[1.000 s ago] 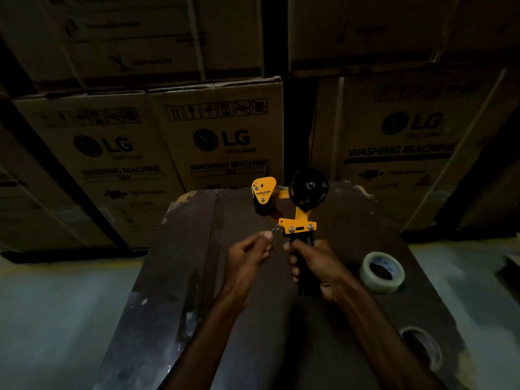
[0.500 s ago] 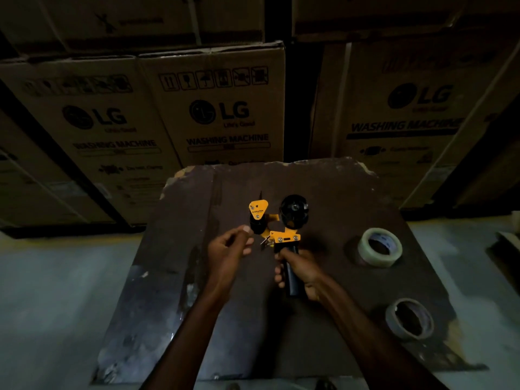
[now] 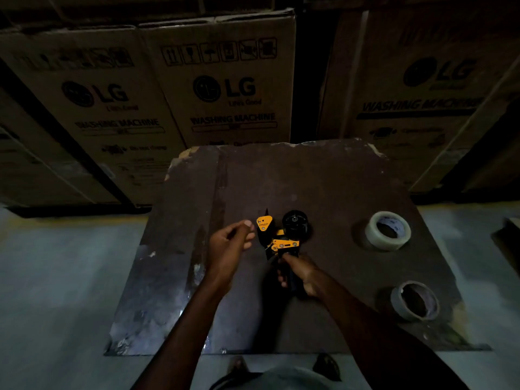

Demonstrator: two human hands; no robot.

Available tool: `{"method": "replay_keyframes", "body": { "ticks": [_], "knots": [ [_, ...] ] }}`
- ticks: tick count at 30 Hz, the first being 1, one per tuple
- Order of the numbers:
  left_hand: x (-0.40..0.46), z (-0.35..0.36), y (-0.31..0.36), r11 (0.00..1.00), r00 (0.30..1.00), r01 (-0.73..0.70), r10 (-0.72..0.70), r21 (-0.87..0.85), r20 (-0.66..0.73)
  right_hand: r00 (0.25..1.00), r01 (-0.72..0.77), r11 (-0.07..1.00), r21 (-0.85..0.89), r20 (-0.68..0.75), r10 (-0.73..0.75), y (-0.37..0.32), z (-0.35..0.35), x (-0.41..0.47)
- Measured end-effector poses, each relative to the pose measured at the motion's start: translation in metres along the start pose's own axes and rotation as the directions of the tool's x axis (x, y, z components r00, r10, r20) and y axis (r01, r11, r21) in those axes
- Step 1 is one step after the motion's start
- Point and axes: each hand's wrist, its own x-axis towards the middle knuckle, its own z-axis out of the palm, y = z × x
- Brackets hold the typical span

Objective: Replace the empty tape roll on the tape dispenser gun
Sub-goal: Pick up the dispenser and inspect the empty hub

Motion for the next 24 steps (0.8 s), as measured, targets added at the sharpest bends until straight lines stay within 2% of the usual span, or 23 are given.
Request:
{"method": "replay_keyframes", "body": {
  "ticks": [5,8,10,12,14,18,24],
  "knots": [
    [0.001,0.001,-0.002,1.0,1.0,-0.004,0.004,0.014,0.0,0.999,0.02,0.995,-0.097,-0.049,-0.025,0.011,-0.007,0.006],
    [0.0,0.001,-0.004,0.999,1.0,-0.023,0.022,0.043,0.013,0.992,0.087,0.977,-0.196,-0.074,-0.103,0.017,-0.01,0.009],
    [-0.001,0.001,-0.007,0.997,0.999,-0.041,0.04,0.063,0.019,0.979,0.129,0.914,-0.385,-0.099,-0.18,0.021,-0.015,0.018],
    [-0.002,0.004,-0.01,0.995,0.998,-0.059,0.057,0.085,0.027,0.967,0.096,0.796,-0.598,-0.133,-0.216,0.023,-0.022,0.029],
    [-0.003,0.006,-0.014,0.994,0.998,-0.059,0.057,0.095,0.021,0.962,0.071,0.698,-0.712,-0.136,-0.237,0.017,-0.023,0.025],
    [-0.001,0.014,-0.024,0.986,0.998,-0.051,0.045,0.161,0.041,0.939,0.071,0.598,-0.798,-0.149,-0.311,0.01,-0.029,0.01],
    [0.0,0.026,-0.035,0.969,0.993,-0.077,0.054,0.233,0.105,0.901,0.145,0.49,-0.86,-0.091,-0.425,0.002,-0.041,-0.007]
  ]
}}
